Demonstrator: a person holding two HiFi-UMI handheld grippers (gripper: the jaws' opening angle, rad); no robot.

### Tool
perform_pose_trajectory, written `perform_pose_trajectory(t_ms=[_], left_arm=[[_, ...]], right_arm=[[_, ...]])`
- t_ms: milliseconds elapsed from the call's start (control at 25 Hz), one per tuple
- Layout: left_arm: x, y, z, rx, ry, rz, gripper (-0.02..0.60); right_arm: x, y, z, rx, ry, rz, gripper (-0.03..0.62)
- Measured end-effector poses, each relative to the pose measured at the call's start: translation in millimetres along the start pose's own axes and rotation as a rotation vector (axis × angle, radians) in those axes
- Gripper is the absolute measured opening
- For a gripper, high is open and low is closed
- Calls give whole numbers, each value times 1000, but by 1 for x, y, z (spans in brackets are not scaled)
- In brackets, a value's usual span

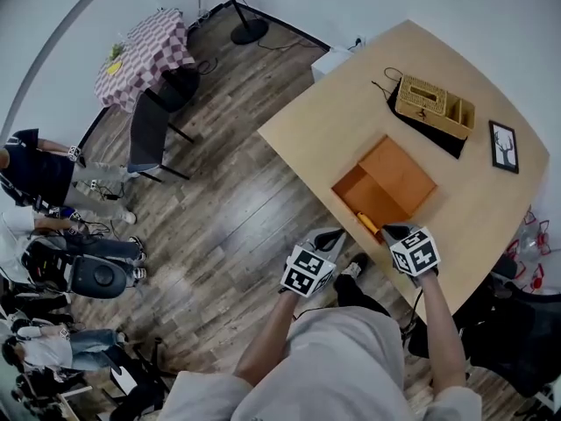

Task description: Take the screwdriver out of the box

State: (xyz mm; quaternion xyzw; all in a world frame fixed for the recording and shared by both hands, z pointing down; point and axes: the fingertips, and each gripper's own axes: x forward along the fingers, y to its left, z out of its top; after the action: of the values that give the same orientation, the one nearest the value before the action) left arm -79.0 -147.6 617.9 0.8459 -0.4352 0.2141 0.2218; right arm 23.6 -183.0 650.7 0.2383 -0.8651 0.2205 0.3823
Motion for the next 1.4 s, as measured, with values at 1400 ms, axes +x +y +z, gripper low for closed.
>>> perform_pose_trajectory(t_ms=[1400], left_arm=[[90,26,7,2,109,-59,54]], right_arm=[[78,-10,-35,67,350,238,58]])
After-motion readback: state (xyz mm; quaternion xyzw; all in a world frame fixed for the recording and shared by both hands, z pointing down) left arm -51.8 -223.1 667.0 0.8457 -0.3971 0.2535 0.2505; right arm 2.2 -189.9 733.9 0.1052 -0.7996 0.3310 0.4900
